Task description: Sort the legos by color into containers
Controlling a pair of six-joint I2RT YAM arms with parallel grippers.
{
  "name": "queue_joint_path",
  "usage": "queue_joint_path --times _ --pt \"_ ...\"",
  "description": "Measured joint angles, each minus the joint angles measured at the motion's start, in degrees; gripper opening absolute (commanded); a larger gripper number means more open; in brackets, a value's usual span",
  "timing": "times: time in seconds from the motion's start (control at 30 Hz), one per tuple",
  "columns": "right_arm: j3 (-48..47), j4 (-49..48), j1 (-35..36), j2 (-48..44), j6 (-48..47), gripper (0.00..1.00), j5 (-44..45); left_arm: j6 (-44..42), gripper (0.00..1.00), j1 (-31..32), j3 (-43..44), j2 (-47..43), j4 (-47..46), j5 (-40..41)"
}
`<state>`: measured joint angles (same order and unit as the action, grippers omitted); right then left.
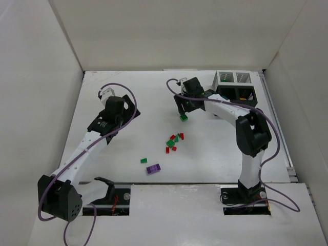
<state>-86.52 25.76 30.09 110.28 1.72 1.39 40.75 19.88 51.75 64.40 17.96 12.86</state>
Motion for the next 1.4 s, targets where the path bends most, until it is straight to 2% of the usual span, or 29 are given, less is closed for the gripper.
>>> queue_joint_path --times 0.3,0.67,0.77,0.93,1.1,1.27,1.4 --pt "-2.82 -0.22 0.02 7.43 -0.02 0.69 2.34 1.31 1.00 0.00 -0.79 -1.07 0.96 -0.33" --pt "-1.03 -0.72 1.55 8.39 0.04 0.68 2.62 1.22 1.00 0.00 -0.79 -0.85 1.18 -0.22" --pt "-0.76 -0.63 2.05 8.39 0.28 0.65 2.73 1.05 1.00 0.00 -0.76 0.22 1.18 -0.26" --pt "-0.31 -0.76 2.19 8.39 1.11 0.50 2.71 0.50 1.00 0.00 -0.76 1.49 1.29 -0.46" --pt "0.66 -0.66 2.14 8.39 1.97 0.48 2.71 0.15 1.00 0.00 -0.76 1.49 1.29 -0.44" --pt "0.68 -0.57 2.14 8.22 2.62 0.34 3.76 -0.33 1.00 0.00 -0.76 1.53 1.33 -0.39" --pt "0.98 0.72 1.25 5.92 3.08 0.34 4.26 -0.85 1.00 0.00 -0.72 1.92 1.16 -0.37"
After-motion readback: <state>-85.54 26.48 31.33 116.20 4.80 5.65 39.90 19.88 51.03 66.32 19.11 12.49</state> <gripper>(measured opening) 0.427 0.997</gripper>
